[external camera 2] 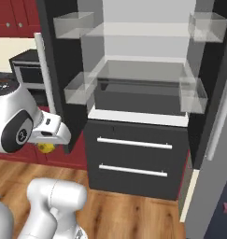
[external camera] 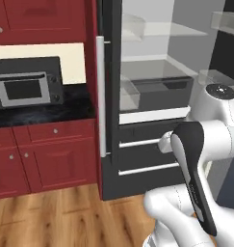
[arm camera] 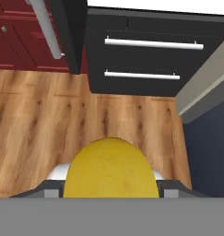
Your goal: Retrieve a lemon from the fridge and place it on the cutting board with the fish.
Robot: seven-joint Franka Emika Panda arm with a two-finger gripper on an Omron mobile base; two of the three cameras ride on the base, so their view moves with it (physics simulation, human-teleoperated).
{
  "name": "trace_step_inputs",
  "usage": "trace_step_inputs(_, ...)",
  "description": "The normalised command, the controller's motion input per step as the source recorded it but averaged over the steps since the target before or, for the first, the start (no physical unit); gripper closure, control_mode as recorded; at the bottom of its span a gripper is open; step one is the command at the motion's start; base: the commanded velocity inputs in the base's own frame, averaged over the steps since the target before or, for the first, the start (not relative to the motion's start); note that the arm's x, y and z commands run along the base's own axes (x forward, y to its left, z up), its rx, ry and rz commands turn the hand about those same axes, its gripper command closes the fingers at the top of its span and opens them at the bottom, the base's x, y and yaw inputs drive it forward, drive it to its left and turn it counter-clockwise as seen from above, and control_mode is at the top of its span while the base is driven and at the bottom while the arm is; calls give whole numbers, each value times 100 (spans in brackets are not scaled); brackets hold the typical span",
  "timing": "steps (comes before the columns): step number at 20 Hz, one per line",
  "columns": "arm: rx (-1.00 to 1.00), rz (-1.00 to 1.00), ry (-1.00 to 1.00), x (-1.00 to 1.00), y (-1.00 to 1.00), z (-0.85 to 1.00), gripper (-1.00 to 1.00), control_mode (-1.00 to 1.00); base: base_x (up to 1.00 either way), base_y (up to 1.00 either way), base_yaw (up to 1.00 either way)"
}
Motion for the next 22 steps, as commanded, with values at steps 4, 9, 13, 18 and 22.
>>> trace_step_inputs(4, 0, 0, 0, 0, 0, 0, 100, 100, -30, 98, 0)
trace_step_inputs(9, 0, 0, 0, 0, 0, 0, 100, 100, -8, 100, 0)
trace_step_inputs(13, 0, 0, 0, 0, 0, 0, 100, 100, 0, 100, 0)
trace_step_inputs(18, 0, 0, 0, 0, 0, 0, 100, 100, 24, 93, 0)
trace_step_inputs(22, 0, 0, 0, 0, 0, 0, 100, 100, 45, 61, 0)
